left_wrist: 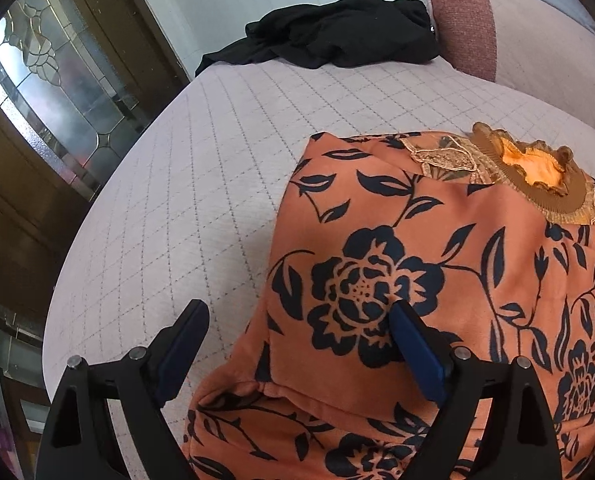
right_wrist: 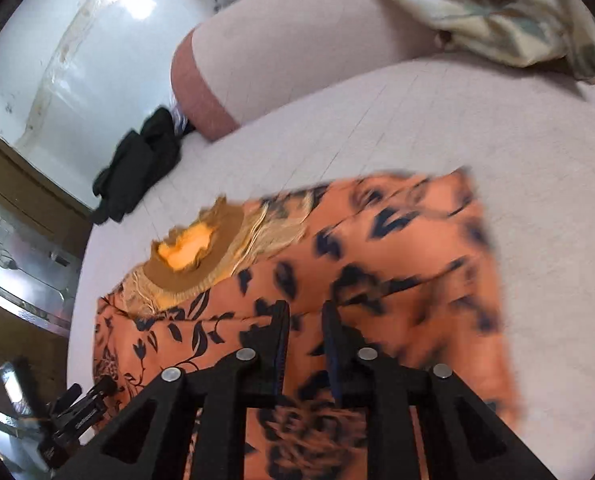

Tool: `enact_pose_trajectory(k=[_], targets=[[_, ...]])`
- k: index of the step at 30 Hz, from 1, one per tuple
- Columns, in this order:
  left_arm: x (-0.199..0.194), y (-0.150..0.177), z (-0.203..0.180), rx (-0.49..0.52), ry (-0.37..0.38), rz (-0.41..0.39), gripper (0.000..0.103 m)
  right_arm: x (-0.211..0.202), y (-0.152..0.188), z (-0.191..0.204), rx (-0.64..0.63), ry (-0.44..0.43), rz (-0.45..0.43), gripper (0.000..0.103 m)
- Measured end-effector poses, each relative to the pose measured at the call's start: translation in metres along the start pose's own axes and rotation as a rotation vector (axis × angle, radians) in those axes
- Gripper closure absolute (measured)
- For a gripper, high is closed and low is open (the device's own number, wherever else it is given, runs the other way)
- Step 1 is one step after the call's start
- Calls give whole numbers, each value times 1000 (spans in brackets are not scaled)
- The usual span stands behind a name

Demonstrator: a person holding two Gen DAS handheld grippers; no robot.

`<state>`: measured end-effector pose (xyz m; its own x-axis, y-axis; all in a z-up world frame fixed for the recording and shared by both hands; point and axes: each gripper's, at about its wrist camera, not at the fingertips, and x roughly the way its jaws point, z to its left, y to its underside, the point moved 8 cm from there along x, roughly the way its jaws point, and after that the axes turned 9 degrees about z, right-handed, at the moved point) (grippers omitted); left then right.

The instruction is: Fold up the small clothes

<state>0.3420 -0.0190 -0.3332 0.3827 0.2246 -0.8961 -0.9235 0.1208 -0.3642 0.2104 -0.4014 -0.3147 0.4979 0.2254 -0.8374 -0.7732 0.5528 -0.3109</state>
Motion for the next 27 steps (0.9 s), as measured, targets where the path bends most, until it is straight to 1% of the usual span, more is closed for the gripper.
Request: enact_pose_trajectory(k=[4, 6, 7, 9, 10, 11, 13, 14, 16, 18, 21, 22, 24, 25, 26, 27], targets=[[0, 2, -7, 23, -13, -2, 11, -36, 1, -23, 24, -15, 3, 83], [-3, 4, -8, 22, -7, -6, 11, -46, 8, -29, 15, -33, 51, 83], [-4, 5, -8, 20, -5, -8, 11, -46, 17, -32, 2, -22, 100, 83], [-8, 5, -7, 18, -4, -17, 11, -42, 31, -28, -36, 17, 151, 83], [-9, 5, -7, 16, -5, -19, 11, -44, 35, -31, -45, 27, 156, 83], [-10, 5, -6, 12, -5, -20, 11, -48, 38, -34, -39, 29, 144, 83], [-10, 6, -6, 7, 1, -18, 11, -61, 36, -37, -23, 0, 82, 83], [-10, 7, -6, 8, 3, -16, 11, -67, 34, -41, -23, 11, 53, 83], [-9, 8, -6, 17, 0, -17, 11, -70, 32, -50, -4, 31, 36, 83], [-8, 8, -7, 26, -9, -18, 11, -61, 35, -60, 42, -2, 89, 82], [-7, 7, -4, 15, -7, -13, 11, -49, 35, -62, 55, -30, 135, 82], [-7, 6, -2, 9, -5, -13, 11, -49, 41, -63, 57, -34, 148, 82], [-6, 4, 1, 1, -4, -12, 11, -43, 47, -62, 80, -73, 190, 82], [-6, 4, 1, -1, -4, -12, 11, -43, 49, -61, 94, -98, 197, 82], [-6, 3, 2, -4, -3, -11, 11, -45, 51, -58, 108, -147, 209, 82], [-6, 3, 2, -6, -2, -10, 11, -46, 56, -53, 120, -219, 233, 82]])
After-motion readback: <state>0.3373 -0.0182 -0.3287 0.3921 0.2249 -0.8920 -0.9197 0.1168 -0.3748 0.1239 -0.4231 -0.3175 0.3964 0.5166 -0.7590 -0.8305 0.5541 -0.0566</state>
